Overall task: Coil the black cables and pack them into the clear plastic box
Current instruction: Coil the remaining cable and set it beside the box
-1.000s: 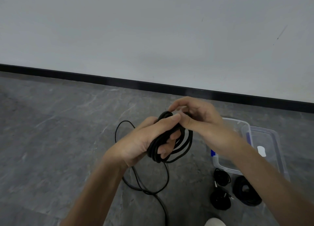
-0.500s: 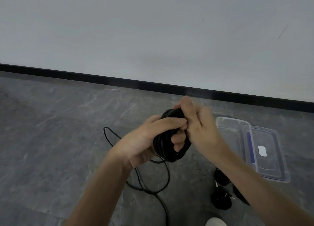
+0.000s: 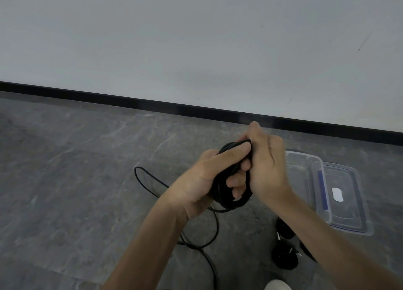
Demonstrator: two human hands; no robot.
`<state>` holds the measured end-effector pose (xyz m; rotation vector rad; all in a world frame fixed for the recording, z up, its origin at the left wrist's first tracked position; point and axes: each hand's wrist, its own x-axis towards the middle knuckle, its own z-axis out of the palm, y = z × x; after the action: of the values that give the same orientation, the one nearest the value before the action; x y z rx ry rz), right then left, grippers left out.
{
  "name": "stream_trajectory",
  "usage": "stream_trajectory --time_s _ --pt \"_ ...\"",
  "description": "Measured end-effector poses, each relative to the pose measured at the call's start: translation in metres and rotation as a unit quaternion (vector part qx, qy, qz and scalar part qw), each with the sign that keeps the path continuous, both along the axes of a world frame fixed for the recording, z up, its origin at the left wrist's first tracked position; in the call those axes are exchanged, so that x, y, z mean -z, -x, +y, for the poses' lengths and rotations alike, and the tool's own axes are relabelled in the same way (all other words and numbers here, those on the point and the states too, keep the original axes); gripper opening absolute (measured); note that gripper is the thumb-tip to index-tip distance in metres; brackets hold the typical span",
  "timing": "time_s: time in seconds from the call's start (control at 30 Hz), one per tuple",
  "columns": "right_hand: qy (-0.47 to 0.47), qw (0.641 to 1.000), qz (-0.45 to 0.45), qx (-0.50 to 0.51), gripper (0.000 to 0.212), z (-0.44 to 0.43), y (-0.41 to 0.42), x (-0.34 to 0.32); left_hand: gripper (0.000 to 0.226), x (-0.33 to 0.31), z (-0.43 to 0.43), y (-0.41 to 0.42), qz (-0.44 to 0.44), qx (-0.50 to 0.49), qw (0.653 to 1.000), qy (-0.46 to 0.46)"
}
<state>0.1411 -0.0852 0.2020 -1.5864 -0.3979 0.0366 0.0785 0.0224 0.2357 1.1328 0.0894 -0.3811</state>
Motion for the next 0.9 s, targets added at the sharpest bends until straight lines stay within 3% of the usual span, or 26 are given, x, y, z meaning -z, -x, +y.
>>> stream_trajectory --time_s 0.43,0.73,0.9 --pt "-0.018 0.997 0.051 -0.061 0.054 -0.005 -0.006 -0.003 0.027 0.005 -0.012 0.001 -0.005 -0.038 0.999 0.013" --pt "-0.019 1.000 -0.012 -0.021 0.051 0.001 -0.006 -0.003 0.029 0.003 -0.017 0.000 -0.015 -0.075 0.997 0.009" --pt "-0.031 0.998 0.053 -0.030 0.047 -0.002 -0.005 -0.004 0.032 0.005 -0.016 -0.001 0.009 -0.068 0.998 -0.003"
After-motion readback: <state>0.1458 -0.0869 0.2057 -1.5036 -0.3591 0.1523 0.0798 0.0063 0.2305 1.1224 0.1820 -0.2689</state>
